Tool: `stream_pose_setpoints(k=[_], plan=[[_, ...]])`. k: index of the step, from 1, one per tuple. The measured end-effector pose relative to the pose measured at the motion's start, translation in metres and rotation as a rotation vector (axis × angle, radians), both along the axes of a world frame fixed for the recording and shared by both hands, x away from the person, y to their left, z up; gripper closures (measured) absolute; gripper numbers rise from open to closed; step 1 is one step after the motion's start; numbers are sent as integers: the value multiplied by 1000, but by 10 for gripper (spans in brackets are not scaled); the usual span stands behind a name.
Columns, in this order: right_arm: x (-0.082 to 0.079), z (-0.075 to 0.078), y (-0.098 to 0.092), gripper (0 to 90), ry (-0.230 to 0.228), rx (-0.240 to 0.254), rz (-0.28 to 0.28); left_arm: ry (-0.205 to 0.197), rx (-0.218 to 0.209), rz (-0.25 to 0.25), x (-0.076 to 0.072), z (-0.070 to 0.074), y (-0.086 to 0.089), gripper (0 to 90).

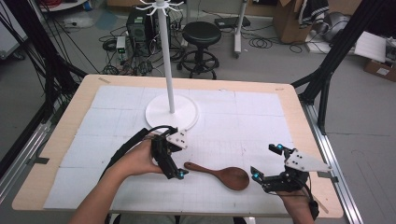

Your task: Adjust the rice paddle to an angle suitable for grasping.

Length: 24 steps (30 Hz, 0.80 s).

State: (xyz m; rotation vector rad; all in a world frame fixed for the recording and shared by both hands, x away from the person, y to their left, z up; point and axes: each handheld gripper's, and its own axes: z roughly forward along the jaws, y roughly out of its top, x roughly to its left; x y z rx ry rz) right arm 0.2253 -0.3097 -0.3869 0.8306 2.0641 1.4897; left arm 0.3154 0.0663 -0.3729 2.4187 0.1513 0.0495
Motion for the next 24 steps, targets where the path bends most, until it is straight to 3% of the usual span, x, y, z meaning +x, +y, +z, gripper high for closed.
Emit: stream_pose_setpoints(k=[6, 12, 19, 24], plan=[[0, 0, 0, 5, 0, 1, -1, 0, -77, 56, -1, 0, 19, 17], [0, 0, 1, 5, 0, -1, 0, 12, -109, 108, -4, -4, 38, 17], [1, 0, 1, 5, 0, -2, -1, -15, -200, 193, -9, -6, 65, 17], [0, 0, 2, 5, 6, 2, -2, -27, -231, 235, -15, -7, 80, 17]])
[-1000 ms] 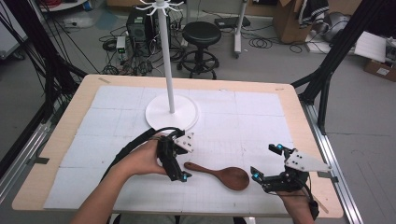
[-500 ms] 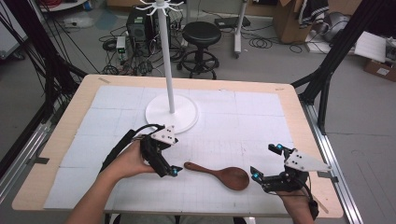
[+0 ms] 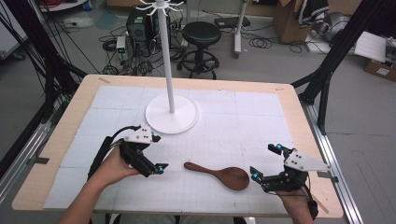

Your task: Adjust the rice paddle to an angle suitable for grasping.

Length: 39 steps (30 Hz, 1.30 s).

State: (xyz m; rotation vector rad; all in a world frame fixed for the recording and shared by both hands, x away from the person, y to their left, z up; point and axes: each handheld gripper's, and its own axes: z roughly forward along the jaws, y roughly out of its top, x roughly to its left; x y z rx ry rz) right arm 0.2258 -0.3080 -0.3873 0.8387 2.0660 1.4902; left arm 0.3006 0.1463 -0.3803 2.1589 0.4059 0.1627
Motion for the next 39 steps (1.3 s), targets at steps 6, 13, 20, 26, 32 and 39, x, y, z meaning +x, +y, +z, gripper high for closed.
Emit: stream_pose_setpoints(k=[6, 13, 20, 26, 32, 39], plan=[[1, 0, 1, 5, -8, -6, 2, -28, -73, 48, -8, 2, 16, 17], [0, 0, 1, 5, -6, -5, 0, -56, -124, 106, -15, -2, 36, 17], [0, 0, 2, 5, -1, -4, 3, -76, -219, 163, -23, 1, 57, 17], [0, 1, 4, 5, -9, -6, 7, -90, -241, 186, -31, -1, 68, 17], [-1, 5, 7, 5, -15, -11, 12, -91, -269, 209, -35, -5, 76, 17], [-2, 10, 17, 5, -22, -47, 39, -97, -288, 216, -40, -8, 80, 17]])
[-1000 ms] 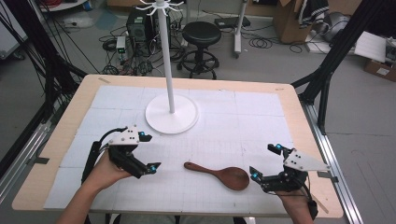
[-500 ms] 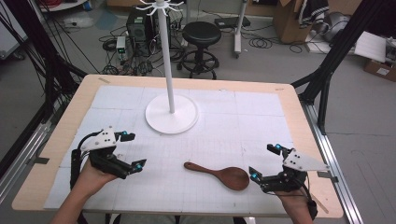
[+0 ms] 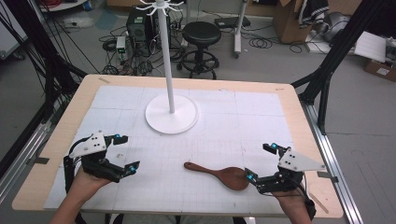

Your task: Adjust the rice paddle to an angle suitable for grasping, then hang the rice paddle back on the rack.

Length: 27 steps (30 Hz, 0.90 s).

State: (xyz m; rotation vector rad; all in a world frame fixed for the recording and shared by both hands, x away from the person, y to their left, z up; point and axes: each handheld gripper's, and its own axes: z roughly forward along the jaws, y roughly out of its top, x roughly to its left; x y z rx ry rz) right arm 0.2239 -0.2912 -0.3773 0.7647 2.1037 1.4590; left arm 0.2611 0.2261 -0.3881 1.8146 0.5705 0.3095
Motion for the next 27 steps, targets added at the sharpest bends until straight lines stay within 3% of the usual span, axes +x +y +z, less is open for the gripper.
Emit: stream_pose_setpoints(k=[27], plan=[[7, 9, 12, 5, -8, -49, 12, -28, -22, 23, 0, -1, 5, 17]])
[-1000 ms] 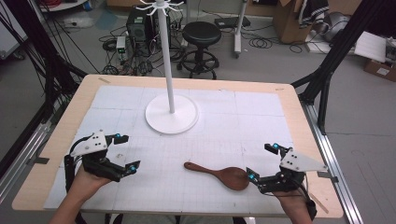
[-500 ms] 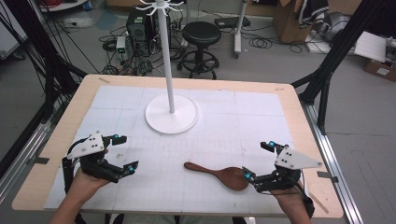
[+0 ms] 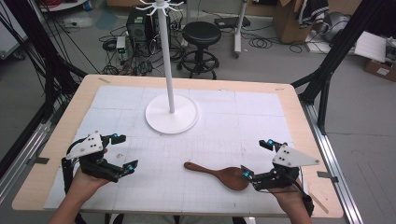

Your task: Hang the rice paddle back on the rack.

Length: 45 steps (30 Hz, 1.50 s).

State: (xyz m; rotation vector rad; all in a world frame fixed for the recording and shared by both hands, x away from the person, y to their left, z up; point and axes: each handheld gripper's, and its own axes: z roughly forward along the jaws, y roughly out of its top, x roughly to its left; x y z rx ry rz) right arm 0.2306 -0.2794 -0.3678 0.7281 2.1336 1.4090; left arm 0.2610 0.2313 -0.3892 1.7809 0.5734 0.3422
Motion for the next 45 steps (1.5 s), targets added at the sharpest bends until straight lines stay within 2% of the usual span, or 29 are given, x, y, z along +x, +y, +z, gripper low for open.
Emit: stream_pose_setpoints(k=[5, 8, 18, 24, 31, 45], plan=[[2, 2, 4, 5, 14, -16, 12, -1, -3, 1, 0, 0, 1, 17], [3, 2, 7, 5, 27, -39, 38, -7, -1, -6, -1, 0, 1, 17], [5, 4, 14, 5, 54, -56, 92, -11, -12, 10, -1, 2, 3, 17], [6, 2, 22, 5, 72, -95, 128, -12, -6, 5, -1, 1, 2, 17], [11, 2, 33, 5, 91, -109, 174, -13, -8, 3, -2, 2, 3, 17], [21, -2, 57, 4, 132, -194, 240, -12, -4, 6, -2, 1, 2, 17]])
